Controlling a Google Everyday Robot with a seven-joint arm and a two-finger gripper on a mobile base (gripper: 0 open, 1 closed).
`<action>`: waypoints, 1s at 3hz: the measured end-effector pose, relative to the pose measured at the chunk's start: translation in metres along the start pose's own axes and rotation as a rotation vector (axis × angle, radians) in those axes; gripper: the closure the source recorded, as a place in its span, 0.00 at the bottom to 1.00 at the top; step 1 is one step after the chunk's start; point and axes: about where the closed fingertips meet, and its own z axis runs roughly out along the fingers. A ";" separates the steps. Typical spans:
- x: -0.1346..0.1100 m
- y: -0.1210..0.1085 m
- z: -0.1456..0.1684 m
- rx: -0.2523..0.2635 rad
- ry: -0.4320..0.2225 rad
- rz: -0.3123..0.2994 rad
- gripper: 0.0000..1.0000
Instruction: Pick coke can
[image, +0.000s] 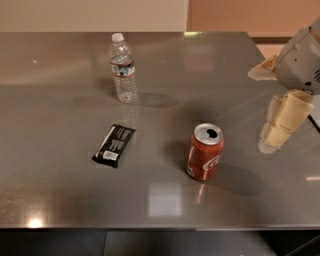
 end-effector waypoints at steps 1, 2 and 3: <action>-0.015 0.012 0.024 -0.069 -0.135 -0.034 0.00; -0.031 0.031 0.041 -0.088 -0.250 -0.067 0.00; -0.044 0.043 0.053 -0.092 -0.313 -0.084 0.00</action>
Offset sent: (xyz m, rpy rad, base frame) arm -0.0351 0.0714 -0.0482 0.3666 -0.0079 0.1720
